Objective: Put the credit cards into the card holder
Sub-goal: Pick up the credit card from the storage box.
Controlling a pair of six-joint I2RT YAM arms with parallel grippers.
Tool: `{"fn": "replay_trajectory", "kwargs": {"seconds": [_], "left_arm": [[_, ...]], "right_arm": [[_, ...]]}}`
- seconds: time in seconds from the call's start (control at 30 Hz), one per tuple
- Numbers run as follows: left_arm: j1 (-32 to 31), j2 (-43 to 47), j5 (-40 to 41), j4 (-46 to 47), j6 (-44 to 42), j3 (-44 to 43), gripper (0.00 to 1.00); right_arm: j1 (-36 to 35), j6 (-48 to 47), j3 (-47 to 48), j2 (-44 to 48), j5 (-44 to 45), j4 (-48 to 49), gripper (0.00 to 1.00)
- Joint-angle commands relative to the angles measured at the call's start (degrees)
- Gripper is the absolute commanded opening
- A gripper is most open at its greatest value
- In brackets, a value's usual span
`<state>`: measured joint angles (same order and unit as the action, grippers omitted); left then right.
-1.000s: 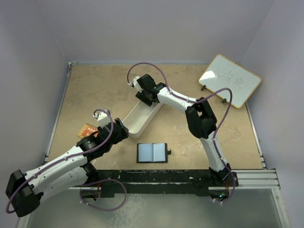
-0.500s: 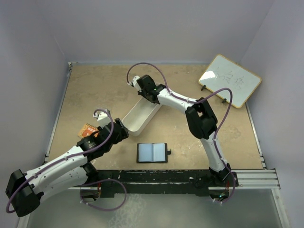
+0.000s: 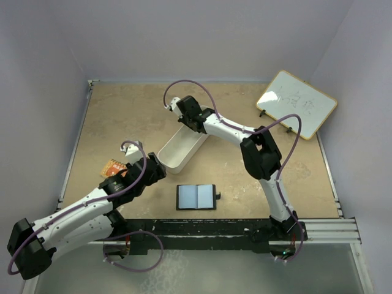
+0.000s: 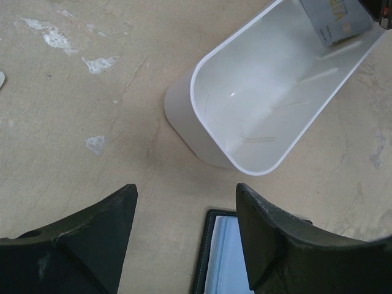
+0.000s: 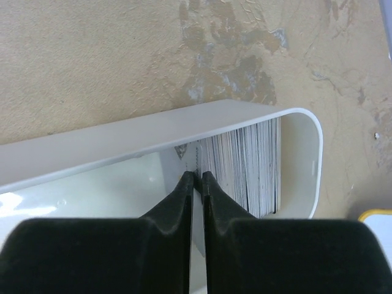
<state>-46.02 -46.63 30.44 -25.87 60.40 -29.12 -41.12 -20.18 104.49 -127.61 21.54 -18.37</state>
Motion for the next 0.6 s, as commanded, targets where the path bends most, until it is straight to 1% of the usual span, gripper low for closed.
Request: {"fn": "replay_trajectory", "kwargs": {"seconds": [0.0,0.23,0.4,0.5,0.57], "left_arm": [[0.32,-0.33,-0.32,1.97,-0.28,-0.45,0.63],[0.34,-0.61,-1.62,1.19,-0.38,-1.68,0.63],[0.32,0.42,-2.62,0.42,-0.34,-2.12,0.63],[0.32,0.44,-4.5,0.05,-0.5,-2.91,0.61],[0.32,0.07,-6.29,0.17,-1.34,-3.61,0.6]], "right_arm": [[0.56,-0.23,0.93,5.98,0.81,-1.51,0.07],[0.52,1.34,-0.52,9.18,-1.24,-2.99,0.0],[0.46,4.01,-1.6,12.48,-4.7,-4.93,0.0],[0.57,7.43,-1.37,14.6,-5.74,-7.25,0.0],[0.23,10.91,0.03,16.19,-6.33,-11.83,0.0]]}}
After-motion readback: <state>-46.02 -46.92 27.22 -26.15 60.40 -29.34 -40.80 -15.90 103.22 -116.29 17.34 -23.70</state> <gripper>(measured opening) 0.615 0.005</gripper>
